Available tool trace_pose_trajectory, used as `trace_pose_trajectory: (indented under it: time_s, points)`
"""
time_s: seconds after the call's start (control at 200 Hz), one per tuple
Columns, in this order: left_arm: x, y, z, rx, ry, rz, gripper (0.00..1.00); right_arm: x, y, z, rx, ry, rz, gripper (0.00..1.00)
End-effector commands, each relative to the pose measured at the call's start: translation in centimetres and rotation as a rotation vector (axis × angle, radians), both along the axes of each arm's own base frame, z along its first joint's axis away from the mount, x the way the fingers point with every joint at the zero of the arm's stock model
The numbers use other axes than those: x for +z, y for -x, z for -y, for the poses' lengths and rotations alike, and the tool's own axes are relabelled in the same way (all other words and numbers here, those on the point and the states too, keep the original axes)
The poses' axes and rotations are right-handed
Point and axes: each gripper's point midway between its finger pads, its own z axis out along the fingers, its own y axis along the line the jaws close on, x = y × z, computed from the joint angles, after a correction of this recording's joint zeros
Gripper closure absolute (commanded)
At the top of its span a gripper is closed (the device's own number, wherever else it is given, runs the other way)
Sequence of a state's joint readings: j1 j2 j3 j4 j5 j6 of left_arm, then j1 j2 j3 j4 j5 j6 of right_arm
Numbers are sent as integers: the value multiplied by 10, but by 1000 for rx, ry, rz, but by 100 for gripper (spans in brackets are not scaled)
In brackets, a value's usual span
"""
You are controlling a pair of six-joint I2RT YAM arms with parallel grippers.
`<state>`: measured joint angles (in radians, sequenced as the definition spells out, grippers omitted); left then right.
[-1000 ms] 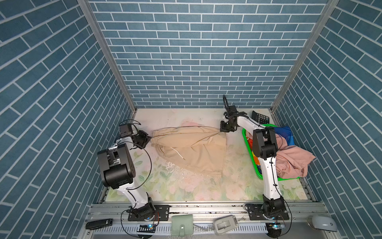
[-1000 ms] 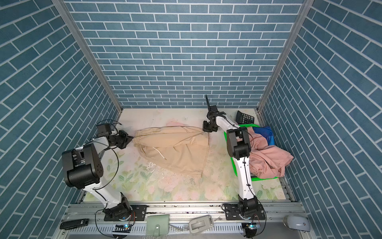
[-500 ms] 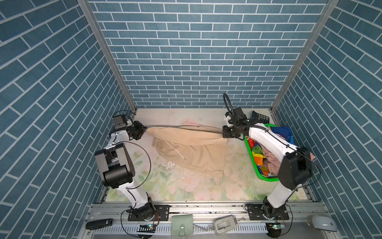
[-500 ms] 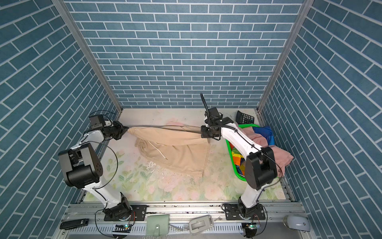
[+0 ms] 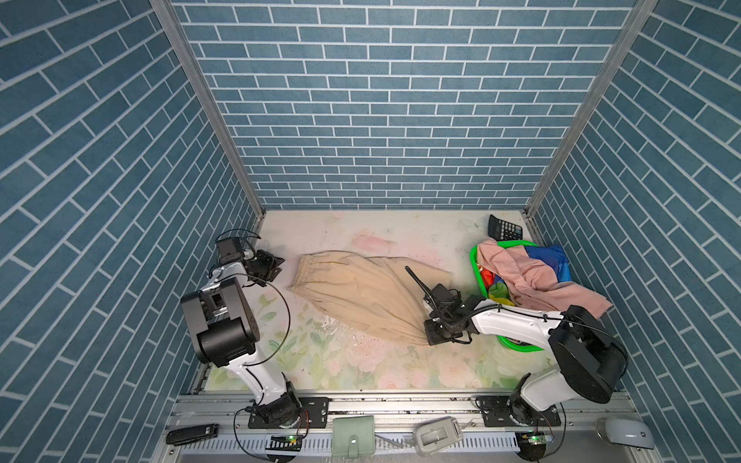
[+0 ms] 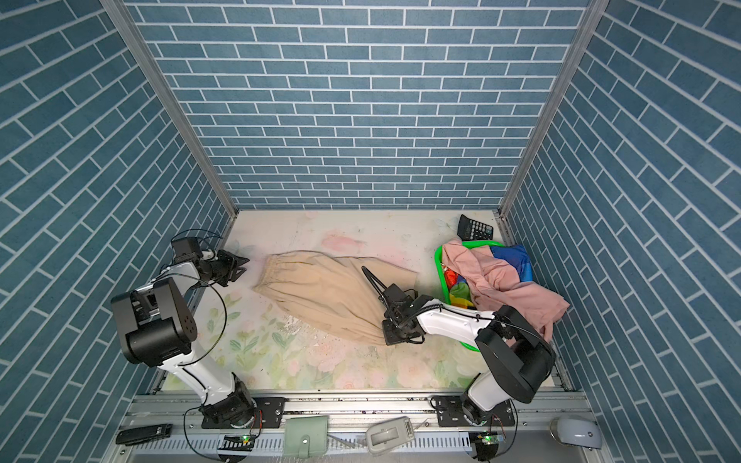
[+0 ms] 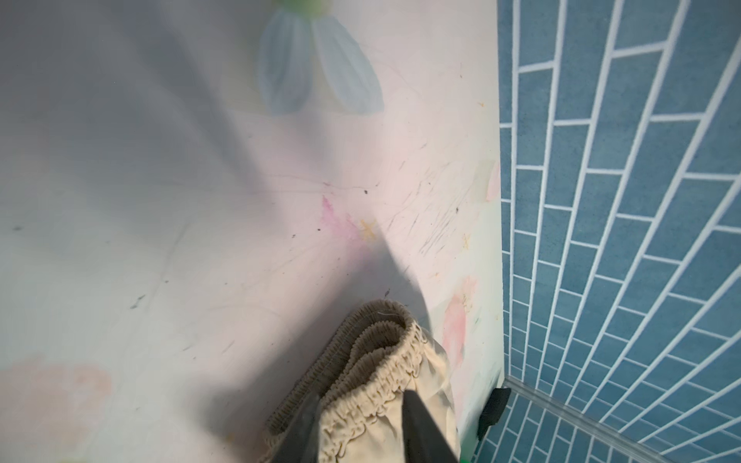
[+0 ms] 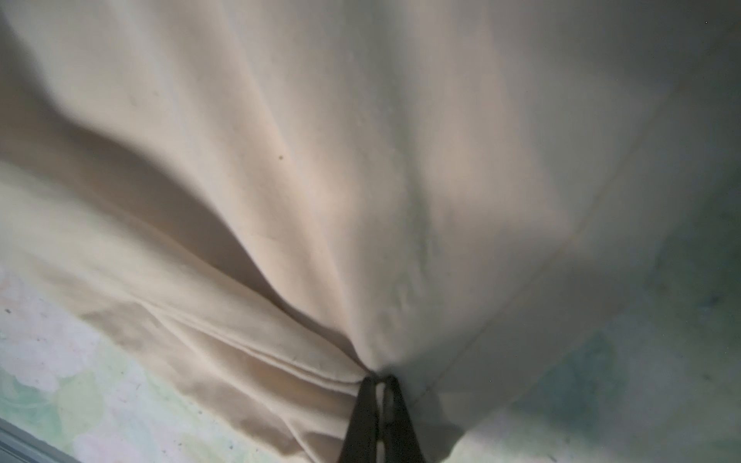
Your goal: Fold and stack the shorts
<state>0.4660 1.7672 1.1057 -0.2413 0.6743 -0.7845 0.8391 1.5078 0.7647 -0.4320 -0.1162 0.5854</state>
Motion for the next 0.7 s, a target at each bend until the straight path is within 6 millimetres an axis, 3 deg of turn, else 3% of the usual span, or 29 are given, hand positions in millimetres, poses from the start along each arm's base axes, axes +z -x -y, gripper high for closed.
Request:
trace_pose_trajectory:
  time_s: [0.0,0.065,0.15,0.215,0.36,0.48,0.695]
  points:
    - [6,10,-5,9,-5,8,51,7,6,-1,-30,-34,-19,88]
    - [21,12,-2,-1,-27,42,44,21,2,2,-29,-43,12,74]
    - [45,10,17,-51,-44,97,33,41,-15,13,-68,-65,67,53]
    - [60,7,41,-112,-43,136,27,46,-35,29,-142,-84,80,37]
    - [80,1,111,-279,-29,182,15,53,-88,45,-240,-123,94,22]
    - [57,6,149,-383,-12,124,10,47,-127,39,-261,-133,89,20]
    - [6,31,151,-406,0,-2,4,17,-166,23,-260,-118,60,20]
